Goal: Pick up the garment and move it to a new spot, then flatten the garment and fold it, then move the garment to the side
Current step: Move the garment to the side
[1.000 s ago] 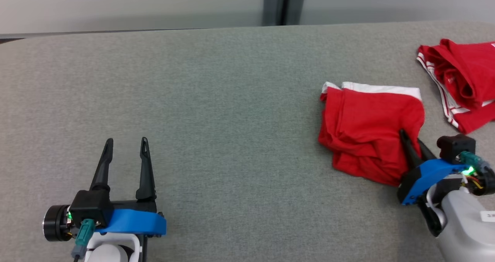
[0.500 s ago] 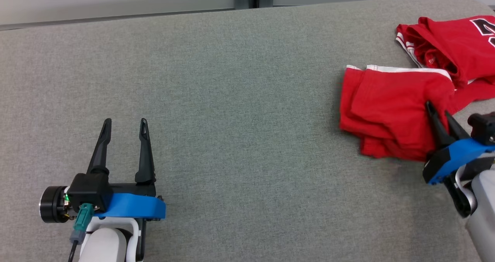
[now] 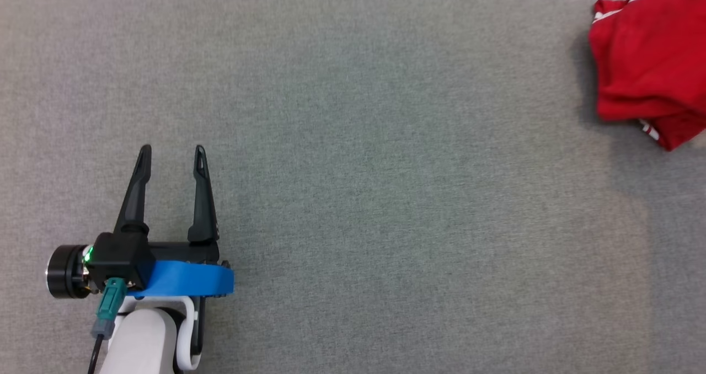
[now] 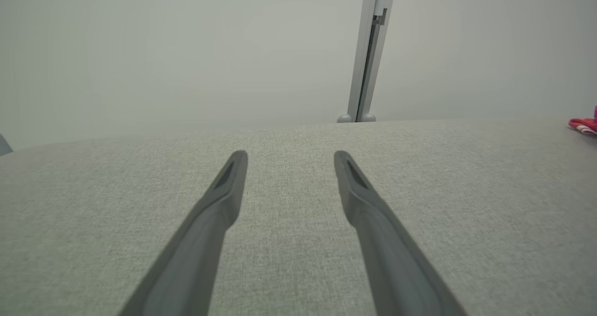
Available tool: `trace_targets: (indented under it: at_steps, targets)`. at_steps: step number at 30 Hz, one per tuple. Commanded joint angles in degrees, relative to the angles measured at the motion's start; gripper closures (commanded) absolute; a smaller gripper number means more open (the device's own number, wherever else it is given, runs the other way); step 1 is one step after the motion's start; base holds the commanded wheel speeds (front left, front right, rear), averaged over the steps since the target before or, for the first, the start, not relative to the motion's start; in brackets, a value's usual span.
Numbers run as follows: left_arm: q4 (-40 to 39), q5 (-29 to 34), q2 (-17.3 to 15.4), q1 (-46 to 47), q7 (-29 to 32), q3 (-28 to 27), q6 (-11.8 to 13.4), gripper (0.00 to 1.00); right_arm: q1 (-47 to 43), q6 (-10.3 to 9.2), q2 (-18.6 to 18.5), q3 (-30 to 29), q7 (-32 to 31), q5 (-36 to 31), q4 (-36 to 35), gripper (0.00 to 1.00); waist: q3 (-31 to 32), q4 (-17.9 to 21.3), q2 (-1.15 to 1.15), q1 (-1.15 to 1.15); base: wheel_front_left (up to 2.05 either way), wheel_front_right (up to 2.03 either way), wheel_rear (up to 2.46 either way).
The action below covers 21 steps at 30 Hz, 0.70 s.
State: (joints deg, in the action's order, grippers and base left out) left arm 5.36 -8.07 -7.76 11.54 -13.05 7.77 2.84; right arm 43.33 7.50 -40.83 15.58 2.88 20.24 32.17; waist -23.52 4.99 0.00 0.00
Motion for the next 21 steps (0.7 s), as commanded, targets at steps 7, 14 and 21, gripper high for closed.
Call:
trace_targets:
  at_steps: [7, 14, 21]
  targets:
    - [-1.84, 0.63, -0.82, 3.23, 0.26, 0.50, 0.18, 0.00, 6.75, -0.01, -8.52, 1.37, -1.94, 3.49, 5.94, 1.00, -5.04, -1.93, 0.00, 0.00, 0.00, 0.00, 0.00]
    - [-2.89, 0.55, -1.10, 3.90, 0.25, 0.77, 0.58, 0.00, 12.23, -0.01, -11.00, 3.24, -1.25, 2.44, 11.51, 1.00, -6.91, -2.41, 0.00, 0.00, 0.00, 0.00, 0.00]
    - [-3.36, 0.54, -1.29, 4.67, 0.47, 0.92, 0.92, 0.00, 15.97, -0.01, -11.27, 5.29, -1.68, 0.43, 15.24, 1.00, -8.39, -2.76, 0.00, 0.00, 0.00, 0.00, 0.00]
